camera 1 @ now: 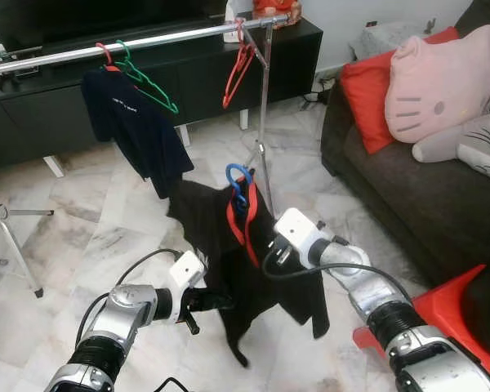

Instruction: Hang hanger

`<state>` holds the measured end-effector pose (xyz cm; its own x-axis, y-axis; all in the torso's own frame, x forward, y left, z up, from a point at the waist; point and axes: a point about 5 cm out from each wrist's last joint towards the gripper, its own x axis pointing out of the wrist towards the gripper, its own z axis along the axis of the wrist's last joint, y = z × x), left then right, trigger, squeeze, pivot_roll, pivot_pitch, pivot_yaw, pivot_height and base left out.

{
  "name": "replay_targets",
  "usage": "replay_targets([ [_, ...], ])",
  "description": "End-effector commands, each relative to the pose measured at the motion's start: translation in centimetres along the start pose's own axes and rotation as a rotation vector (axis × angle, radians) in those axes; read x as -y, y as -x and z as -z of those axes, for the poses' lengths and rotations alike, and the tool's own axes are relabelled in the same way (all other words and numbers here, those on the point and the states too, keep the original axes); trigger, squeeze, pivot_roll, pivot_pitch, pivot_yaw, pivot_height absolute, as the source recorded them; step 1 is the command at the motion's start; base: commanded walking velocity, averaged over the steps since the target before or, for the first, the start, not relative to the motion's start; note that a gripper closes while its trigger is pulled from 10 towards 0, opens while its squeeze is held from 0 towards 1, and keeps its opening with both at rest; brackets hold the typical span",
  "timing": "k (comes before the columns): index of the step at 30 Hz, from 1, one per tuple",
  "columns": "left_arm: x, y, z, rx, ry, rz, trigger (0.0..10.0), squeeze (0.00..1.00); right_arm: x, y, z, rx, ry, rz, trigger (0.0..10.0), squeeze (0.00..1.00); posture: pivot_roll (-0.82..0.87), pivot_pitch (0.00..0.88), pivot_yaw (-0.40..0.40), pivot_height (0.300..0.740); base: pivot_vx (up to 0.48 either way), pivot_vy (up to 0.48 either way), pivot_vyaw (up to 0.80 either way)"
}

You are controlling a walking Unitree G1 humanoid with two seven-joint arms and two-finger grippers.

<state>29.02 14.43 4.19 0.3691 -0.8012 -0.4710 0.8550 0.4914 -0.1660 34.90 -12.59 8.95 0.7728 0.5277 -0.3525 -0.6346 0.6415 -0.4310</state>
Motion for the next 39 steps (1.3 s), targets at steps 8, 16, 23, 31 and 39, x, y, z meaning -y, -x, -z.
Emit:
replay_targets([
  [8,-1.4,1.6,-0.4,0.01,-0.087,-0.131,10.0,1.0,1.0,0.8,-0.6,0.084,0.073,-0.004,0.0,0.0,-0.06,0.04,0.018,0.74,0.0,0.0,0.0],
  [16,-2.5,5.1,-4.1,0.228,-0.079,-0.108,10.0,1.0,1.0,2.6,1.3,0.077,0.158,-0.121,0.0,0.0,-0.06,0.024,0.021,0.74,0.0,0.0,0.0],
  [23,-2.4,5.6,-6.0,0.263,-0.182,-0.065,10.0,1.0,1.2,3.9,2.4,0.067,0.214,-0.194,0.0,0.0,-0.06,0.02,0.027,0.74,0.0,0.0,0.0],
  [31,-1.4,4.7,-6.4,0.194,-0.295,0.054,10.0,0.0,0.8,4.9,2.2,0.114,0.257,-0.32,0.0,0.0,-0.07,0.053,0.036,0.74,0.0,0.0,0.0],
  [39,-1.7,4.6,-6.5,0.079,-0.467,0.06,10.0,0.0,0.4,5.4,2.3,0.118,0.288,-0.368,0.0,0.0,-0.07,0.075,0.054,0.74,0.0,0.0,0.0],
])
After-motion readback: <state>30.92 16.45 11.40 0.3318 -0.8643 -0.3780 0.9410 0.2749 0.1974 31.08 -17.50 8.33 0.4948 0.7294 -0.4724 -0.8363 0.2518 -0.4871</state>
